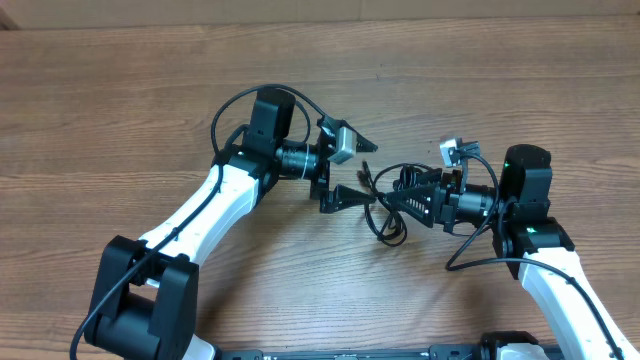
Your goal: Untangle cables
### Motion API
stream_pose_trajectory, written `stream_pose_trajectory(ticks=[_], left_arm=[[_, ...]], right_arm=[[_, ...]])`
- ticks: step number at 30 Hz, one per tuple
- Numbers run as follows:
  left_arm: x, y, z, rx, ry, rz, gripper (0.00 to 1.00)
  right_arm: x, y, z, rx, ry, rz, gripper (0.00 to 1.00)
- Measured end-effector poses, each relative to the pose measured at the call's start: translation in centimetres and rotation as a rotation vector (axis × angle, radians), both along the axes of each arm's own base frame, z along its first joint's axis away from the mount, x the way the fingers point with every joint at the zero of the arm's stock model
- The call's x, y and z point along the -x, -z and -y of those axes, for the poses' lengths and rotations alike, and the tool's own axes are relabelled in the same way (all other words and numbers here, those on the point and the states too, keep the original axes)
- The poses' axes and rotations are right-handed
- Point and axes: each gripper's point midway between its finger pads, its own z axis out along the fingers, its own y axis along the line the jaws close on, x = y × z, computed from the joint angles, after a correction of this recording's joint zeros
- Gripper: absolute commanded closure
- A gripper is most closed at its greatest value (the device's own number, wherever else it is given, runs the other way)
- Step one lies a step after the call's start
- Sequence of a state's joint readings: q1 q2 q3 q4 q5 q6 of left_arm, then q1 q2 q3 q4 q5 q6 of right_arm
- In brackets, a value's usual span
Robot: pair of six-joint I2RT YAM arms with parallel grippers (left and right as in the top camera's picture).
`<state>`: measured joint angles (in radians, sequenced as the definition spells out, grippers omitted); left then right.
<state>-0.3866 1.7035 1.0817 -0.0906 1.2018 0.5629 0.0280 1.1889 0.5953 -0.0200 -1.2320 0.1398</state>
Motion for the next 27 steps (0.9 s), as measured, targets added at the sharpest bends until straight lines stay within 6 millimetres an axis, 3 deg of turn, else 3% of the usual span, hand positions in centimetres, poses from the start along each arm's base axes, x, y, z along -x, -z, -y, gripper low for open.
stream_pose_trajectory(ticks=[11, 21, 27], left_arm=[[-2.3, 0.8, -0.1, -0.057, -0.06, 0.245, 0.0], [-1.4, 2.2, -0.6, -0.101, -0.039, 0.202, 0.0], [-1.3, 2.3, -0.6, -0.098, -0.009, 0.29, 0.0]], right_arm=[[2.0, -1.1, -0.7, -0.067, -0.117, -0.002, 0.5], [3.5, -1.7, -2.3, -0.083, -0.21, 0.034, 0.43], [4.1, -1.8, -2.9, -0.089, -0.245, 0.037, 0.42]])
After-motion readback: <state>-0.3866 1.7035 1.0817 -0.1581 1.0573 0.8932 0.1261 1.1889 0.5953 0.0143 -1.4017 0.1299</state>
